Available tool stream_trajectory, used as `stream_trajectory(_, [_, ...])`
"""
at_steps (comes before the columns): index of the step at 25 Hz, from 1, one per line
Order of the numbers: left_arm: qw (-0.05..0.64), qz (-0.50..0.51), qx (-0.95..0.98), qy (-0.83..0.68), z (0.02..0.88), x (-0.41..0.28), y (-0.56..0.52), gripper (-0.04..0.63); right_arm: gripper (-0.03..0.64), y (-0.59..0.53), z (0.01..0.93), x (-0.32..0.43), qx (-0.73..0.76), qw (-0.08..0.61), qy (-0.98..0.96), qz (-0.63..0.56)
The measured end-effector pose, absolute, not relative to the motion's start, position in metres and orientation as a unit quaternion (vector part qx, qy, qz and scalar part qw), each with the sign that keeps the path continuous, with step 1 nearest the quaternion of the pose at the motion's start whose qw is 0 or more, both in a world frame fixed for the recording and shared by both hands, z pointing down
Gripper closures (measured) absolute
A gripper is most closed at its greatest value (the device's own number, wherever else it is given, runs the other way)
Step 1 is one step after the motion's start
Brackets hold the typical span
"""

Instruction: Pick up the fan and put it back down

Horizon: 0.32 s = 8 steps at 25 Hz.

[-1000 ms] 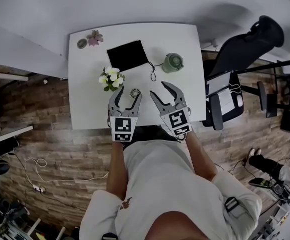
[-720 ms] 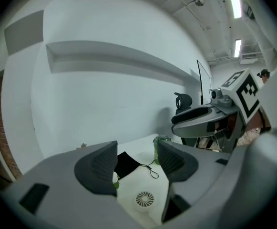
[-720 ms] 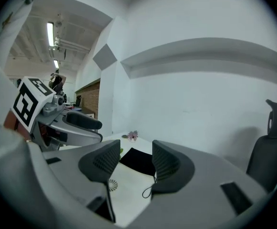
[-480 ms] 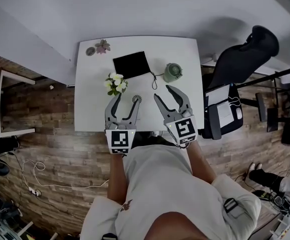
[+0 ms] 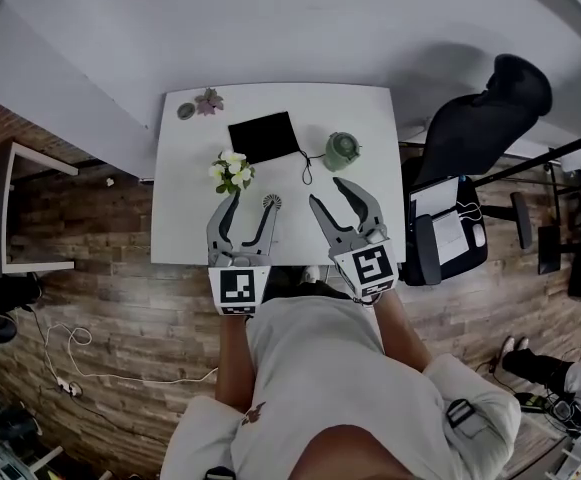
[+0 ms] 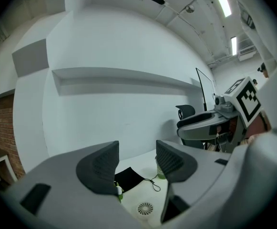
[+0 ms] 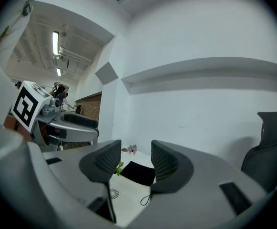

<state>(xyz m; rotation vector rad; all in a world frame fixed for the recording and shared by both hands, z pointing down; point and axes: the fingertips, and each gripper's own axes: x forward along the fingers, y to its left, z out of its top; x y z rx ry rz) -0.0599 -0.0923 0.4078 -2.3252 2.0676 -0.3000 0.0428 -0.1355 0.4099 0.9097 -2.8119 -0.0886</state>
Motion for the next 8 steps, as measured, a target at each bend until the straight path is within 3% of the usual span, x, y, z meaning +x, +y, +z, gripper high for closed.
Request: stream_trajectory(8, [0.017, -0.102, -0.746, 0.658, 0.402, -0.044, -0.09, 0.357, 0.419, -0.13, 0.407, 0.055, 0.308, 0.083, -0.947, -0.029])
